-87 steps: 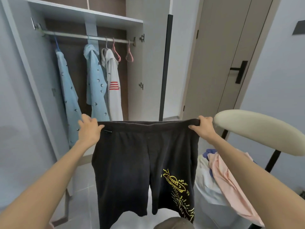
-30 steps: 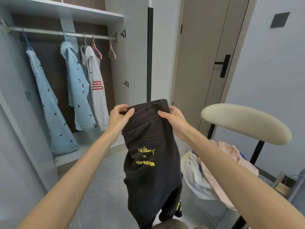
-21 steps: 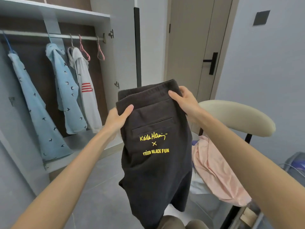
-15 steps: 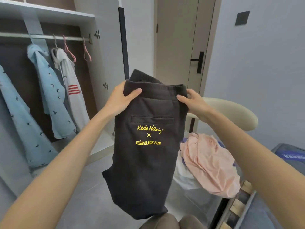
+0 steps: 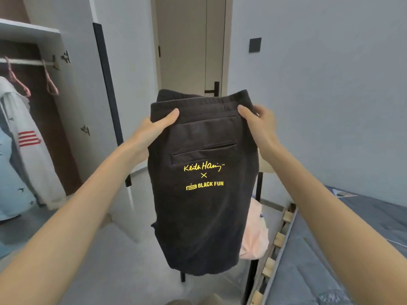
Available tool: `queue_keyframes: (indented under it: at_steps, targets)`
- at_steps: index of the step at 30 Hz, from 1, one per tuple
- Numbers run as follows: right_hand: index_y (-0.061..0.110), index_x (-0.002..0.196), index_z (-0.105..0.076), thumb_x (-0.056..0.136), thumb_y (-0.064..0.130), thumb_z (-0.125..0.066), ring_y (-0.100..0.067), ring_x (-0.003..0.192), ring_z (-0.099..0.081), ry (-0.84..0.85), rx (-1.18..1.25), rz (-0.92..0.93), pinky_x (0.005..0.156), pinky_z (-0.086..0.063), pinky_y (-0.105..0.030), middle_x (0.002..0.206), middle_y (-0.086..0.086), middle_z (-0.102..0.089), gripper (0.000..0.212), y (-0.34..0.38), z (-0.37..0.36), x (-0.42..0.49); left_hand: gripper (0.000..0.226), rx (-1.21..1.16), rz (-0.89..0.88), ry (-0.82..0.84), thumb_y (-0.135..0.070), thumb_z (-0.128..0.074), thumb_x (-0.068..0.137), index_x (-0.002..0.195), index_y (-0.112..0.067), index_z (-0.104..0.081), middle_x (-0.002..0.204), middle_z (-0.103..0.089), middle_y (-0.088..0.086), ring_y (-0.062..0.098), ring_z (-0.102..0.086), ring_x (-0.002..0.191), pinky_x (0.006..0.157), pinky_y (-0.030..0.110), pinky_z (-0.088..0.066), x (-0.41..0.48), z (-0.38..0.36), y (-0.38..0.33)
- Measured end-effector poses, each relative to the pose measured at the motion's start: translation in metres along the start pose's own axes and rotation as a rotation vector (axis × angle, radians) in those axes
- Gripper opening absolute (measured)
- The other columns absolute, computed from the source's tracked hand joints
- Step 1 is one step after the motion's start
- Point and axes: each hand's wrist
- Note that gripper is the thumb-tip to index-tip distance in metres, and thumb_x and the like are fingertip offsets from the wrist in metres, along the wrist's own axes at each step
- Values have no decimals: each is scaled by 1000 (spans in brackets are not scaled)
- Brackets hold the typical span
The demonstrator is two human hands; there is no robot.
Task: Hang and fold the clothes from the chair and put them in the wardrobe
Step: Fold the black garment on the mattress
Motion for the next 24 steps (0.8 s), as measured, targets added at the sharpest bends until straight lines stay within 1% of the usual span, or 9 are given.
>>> queue_keyframes:
  at_steps: [3, 6, 9, 12, 15, 17, 19, 22, 24]
  targets:
    - [10, 100, -68, 87, 36, -64, -19, 92, -67, -36, 34, -134, 81, -53, -33, 98, -3, -72, 30, 8, 51, 5, 36, -72, 13, 130, -53, -66, 80, 108, -30, -62, 104, -69, -8, 16, -63, 98, 87, 35, -50, 4, -38, -13]
    - [5, 98, -70, 86, 36, -65, -19, 87, -66, -97, -17, -199, 77, -52, -30, 91, -2, -71, 33, 4, 102, 7, 41, -97, 30, 208, -52, -72, 76, 109, -29, -66, 105, -71, -5, 19, -66, 100, 93, 40, -51, 11, -85, -18]
    - [2, 104, -69, 86, 39, -65, -18, 87, -65, -157, -105, -290, 74, -49, -28, 94, -3, -72, 41, -21, 151, 9, 47, -77, 104, 289, -50, -75, 74, 112, -24, -65, 105, -71, -2, 21, -66, 98, 93, 41, -51, 21, -141, -10]
    - [7, 96, -70, 89, 39, -61, -20, 91, -66, -154, -261, -342, 73, -47, -28, 93, -2, -71, 35, -57, 200, 10, 58, 5, 137, 380, -51, -74, 75, 120, -19, -58, 111, -65, -3, 18, -62, 97, 91, 37, -50, 34, -200, 11]
    - [17, 97, -68, 91, 40, -58, -18, 92, -63, -196, -419, -332, 81, -49, -31, 94, 4, -68, 26, -81, 250, 15, 48, 46, 23, 449, -45, -70, 81, 120, -21, -56, 114, -62, -4, 16, -59, 101, 86, 30, -46, 47, -258, 21]
    - [19, 111, -62, 93, 40, -57, -18, 78, -62, -253, -489, -320, 76, -50, -32, 96, 3, -66, 28, -84, 279, 24, 44, 48, -85, 476, -40, -68, 85, 121, -19, -57, 114, -62, -4, 16, -58, 106, 84, 27, -44, 56, -294, 15]
    - [19, 116, -53, 96, 35, -55, -19, 66, -63, -292, -411, -330, 74, -55, -33, 102, -3, -64, 26, -80, 303, 38, 45, 19, -142, 472, -37, -68, 86, 124, -16, -55, 119, -61, -1, 17, -57, 109, 85, 27, -44, 69, -328, 2]
    - [16, 129, -43, 100, 30, -49, -25, 89, -64, -325, -239, -332, 91, -51, -36, 115, -5, -55, 33, -67, 327, 57, 48, -66, -192, 448, -29, -69, 86, 128, -14, -52, 123, -59, 1, 18, -55, 109, 88, 29, -46, 84, -367, -23]
    - [15, 129, -42, 101, 25, -48, -28, 104, -61, -362, -186, -269, 95, -48, -37, 118, -5, -54, 31, -61, 341, 67, 46, -116, -243, 445, -23, -70, 86, 127, -13, -52, 119, -58, 0, 15, -55, 105, 85, 26, -45, 88, -385, -38]
Point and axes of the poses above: each hand's wrist, its own x-axis towards the middle knuckle, its own z-axis out of the back of the hand, y = z × x
